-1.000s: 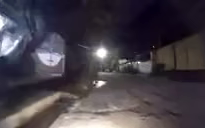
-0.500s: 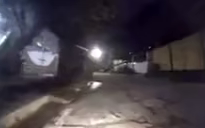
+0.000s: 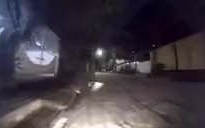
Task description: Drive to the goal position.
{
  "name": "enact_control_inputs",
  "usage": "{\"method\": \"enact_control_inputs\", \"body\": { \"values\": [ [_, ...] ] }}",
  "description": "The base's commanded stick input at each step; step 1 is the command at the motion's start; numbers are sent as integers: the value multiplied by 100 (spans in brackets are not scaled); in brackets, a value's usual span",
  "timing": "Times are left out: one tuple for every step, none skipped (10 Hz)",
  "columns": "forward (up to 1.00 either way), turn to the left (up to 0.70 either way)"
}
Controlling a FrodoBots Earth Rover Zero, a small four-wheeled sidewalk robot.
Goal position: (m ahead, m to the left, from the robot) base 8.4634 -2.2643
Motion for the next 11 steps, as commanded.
{"method": "enact_control_inputs", "body": {
  "values": [
    [70, -11],
    [70, -35],
    [70, -35],
    [70, -35],
    [70, -35],
    [70, -35],
    [70, -35],
    [70, -32],
    [70, -15],
    [70, 0],
    [70, 0]
  ]
}}
